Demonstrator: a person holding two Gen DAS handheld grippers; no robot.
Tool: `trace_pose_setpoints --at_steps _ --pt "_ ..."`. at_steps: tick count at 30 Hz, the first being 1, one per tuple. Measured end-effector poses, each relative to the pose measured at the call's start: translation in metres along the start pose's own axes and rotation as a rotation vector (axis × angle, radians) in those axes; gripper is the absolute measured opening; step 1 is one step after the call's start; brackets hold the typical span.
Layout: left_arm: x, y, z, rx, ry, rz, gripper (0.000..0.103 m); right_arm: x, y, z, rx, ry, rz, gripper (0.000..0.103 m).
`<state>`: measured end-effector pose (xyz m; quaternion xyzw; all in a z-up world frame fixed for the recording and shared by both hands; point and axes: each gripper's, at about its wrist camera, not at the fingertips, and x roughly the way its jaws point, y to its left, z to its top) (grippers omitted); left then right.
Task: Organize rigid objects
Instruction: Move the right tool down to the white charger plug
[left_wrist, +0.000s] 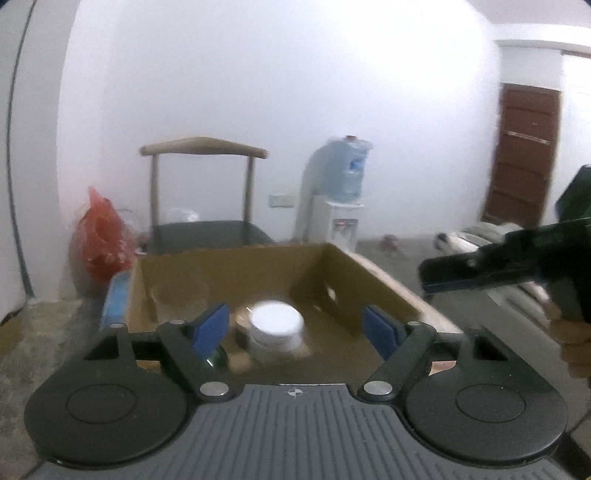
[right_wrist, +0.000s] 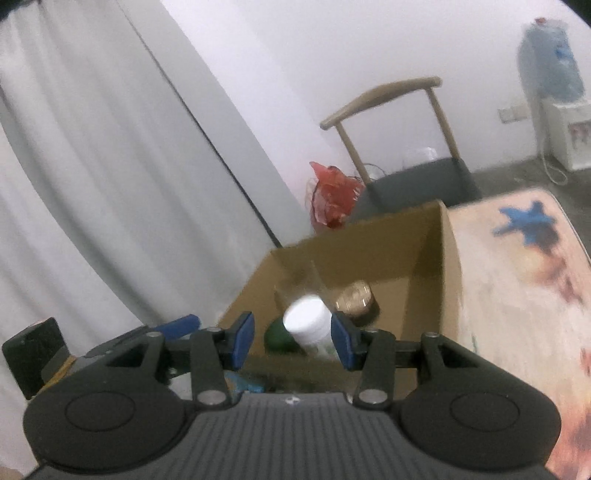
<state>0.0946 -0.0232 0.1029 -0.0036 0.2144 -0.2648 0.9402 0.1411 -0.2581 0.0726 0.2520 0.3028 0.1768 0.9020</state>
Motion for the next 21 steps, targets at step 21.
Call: trace_pose_setpoints --at_steps 21 --pt "0.104 -0.054 -0.074 0.179 0.304 -0.038 0.078 0.083 -0.079 -0.090 0.319 0.203 -0.044 0.049"
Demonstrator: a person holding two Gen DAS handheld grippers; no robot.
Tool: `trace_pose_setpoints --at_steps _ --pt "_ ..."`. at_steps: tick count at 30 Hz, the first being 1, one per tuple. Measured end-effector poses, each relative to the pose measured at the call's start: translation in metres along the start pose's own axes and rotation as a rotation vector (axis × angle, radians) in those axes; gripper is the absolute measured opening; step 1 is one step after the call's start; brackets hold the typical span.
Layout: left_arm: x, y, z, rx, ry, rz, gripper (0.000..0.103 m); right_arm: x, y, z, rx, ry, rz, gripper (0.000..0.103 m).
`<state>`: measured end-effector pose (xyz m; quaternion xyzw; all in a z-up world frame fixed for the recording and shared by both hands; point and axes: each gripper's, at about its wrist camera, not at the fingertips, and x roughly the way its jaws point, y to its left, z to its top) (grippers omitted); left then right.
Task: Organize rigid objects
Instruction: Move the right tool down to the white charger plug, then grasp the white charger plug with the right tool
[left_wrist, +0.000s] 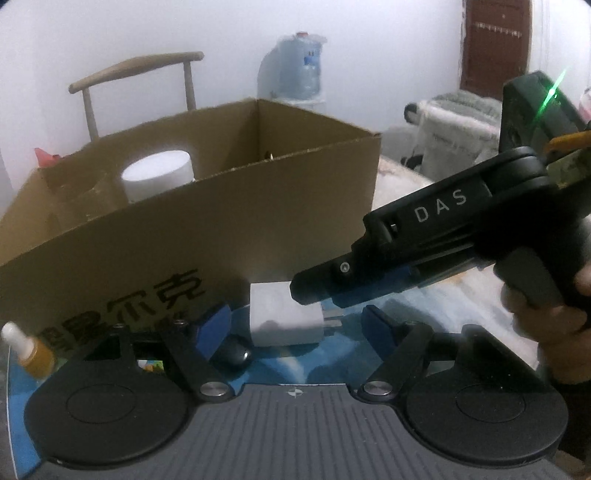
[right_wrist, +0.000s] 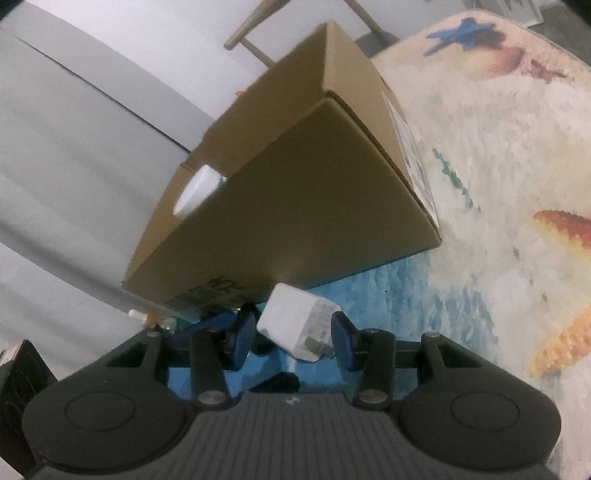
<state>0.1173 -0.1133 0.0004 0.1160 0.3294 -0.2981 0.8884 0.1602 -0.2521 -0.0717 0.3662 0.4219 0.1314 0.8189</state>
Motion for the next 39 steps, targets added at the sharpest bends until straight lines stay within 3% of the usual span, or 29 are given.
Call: trace_pose_setpoints --at_steps 14,22,39 --pt "0.029 -0.008 0.004 -0.012 0.102 -0.017 0.077 0.021 -0.005 0.007 0.017 0.062 0.045 0.046" --pt "0.020 -0.018 -0.005 -0.073 0.097 -0.005 0.077 0.015 -0.008 0.003 0.016 0.085 0.056 0.045" --pt "0.025 -0.024 -0.017 -0.023 0.093 0.015 0.078 0.003 -0.008 -0.003 0.000 0.081 0.041 0.045"
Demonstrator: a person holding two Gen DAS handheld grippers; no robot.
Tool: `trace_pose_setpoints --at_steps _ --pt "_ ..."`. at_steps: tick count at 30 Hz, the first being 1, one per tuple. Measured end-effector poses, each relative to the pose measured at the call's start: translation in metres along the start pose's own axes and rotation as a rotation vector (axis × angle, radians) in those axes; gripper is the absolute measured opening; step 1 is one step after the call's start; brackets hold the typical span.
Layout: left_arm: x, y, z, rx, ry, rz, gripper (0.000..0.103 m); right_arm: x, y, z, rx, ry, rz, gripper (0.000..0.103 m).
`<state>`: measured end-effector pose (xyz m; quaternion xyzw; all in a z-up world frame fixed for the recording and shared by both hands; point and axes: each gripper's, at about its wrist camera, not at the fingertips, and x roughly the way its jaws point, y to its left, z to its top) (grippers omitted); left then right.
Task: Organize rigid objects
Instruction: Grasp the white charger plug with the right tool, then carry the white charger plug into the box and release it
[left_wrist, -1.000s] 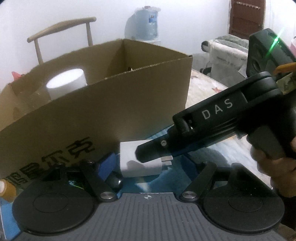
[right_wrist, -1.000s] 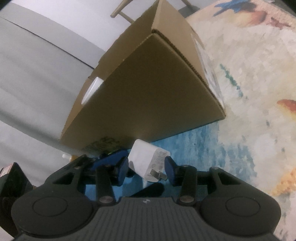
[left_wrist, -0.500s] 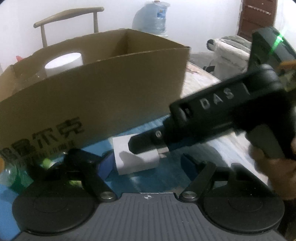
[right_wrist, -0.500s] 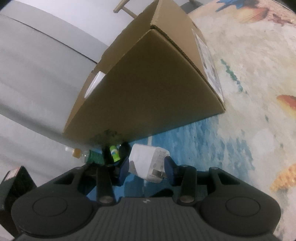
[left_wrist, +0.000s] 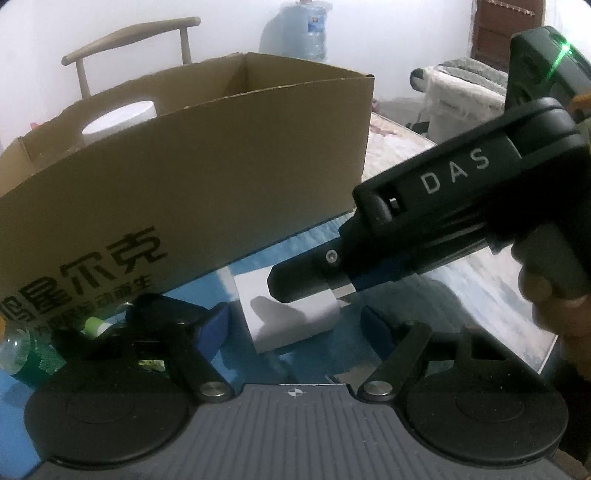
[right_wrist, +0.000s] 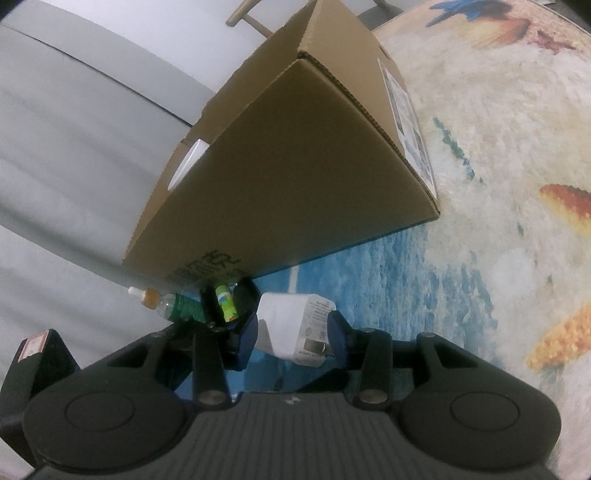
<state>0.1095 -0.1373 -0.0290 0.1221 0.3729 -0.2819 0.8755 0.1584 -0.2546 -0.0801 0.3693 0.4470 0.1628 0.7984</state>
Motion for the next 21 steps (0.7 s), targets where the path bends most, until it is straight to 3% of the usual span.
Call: trace_pose_setpoints --at_steps 9,16,21 --pt "-0.009 -0.001 -0.003 -0.038 -0.020 0.033 0.067 -0.001 0.011 -0.007 -0.037 -0.026 -0.007 0.046" --pt "-0.045 -0.007 0.004 -0.037 -0.105 0.075 0.066 -0.024 0.041 -0.009 -0.113 -0.093 0.001 0.046" --pt "-0.074 -0.003 0.029 -0.022 -0.190 0.106 0.066 -0.047 0.078 0.008 -0.205 -0.165 0.003 0.046"
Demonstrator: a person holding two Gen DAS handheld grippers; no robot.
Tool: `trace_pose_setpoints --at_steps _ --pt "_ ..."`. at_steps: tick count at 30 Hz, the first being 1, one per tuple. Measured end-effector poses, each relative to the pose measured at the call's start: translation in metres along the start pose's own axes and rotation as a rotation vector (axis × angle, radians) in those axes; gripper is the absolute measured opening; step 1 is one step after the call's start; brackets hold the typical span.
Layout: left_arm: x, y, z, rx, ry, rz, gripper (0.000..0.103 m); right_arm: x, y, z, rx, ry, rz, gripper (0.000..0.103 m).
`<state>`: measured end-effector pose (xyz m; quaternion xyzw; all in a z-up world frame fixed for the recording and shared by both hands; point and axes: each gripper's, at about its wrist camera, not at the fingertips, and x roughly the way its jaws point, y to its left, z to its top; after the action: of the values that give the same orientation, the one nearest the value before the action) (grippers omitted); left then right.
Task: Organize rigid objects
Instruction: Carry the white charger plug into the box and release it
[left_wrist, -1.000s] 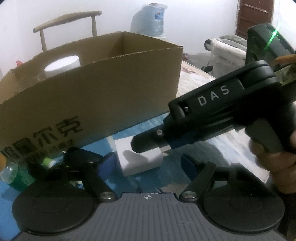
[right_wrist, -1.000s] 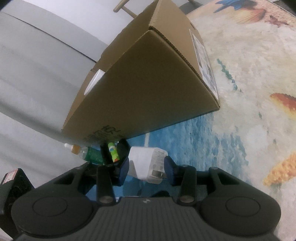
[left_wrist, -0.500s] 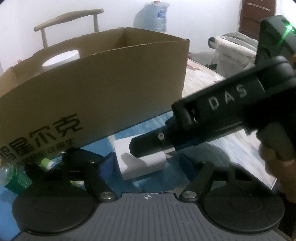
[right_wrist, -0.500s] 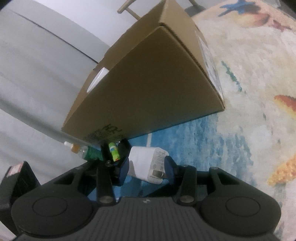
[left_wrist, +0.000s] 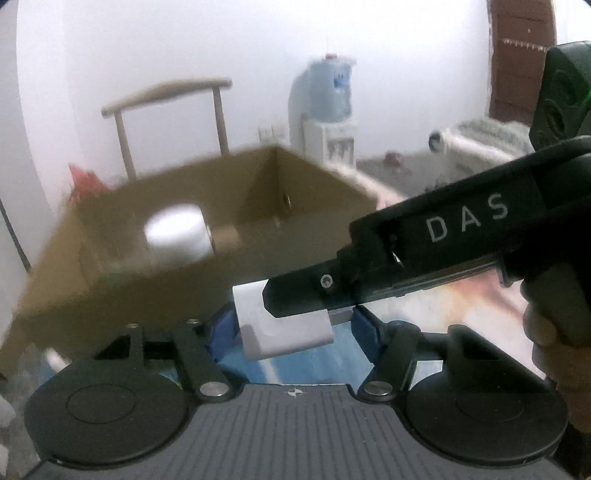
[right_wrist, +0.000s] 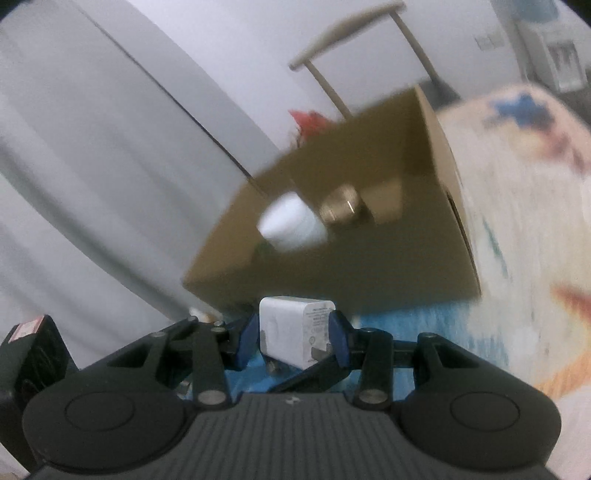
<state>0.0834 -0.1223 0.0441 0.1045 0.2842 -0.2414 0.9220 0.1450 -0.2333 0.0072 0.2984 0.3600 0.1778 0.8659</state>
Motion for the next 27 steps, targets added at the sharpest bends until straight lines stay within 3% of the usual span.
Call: trace_pose_setpoints --at_steps 5,8,12,15,18,27 --pt "0.001 0.015 0.059 -0.001 -0.063 -0.004 0.066 -0.005 0.029 0.055 -0.111 -0.061 -0.025 0.046" --pt "0.021 0.029 0.096 -0.021 -0.051 -0.024 0.066 0.003 0.031 0.095 -0.142 -0.057 -0.057 0.046" --pt "0.075 0.050 0.129 -0.082 0.064 -0.079 0.066 0.044 0.019 0.148 -0.148 0.019 -0.148 0.046" --pt "0.121 0.070 0.141 -0.171 0.184 -0.121 0.066 0.085 0.000 0.169 -0.116 0.093 -0.212 0.046" --pt "0.157 0.086 0.144 -0.252 0.280 -0.124 0.066 0.114 -0.020 0.185 -0.062 0.167 -0.219 0.046" --pt "0.205 0.114 0.139 -0.425 0.419 -0.133 0.066 0.156 -0.041 0.205 -0.033 0.301 -0.236 0.045"
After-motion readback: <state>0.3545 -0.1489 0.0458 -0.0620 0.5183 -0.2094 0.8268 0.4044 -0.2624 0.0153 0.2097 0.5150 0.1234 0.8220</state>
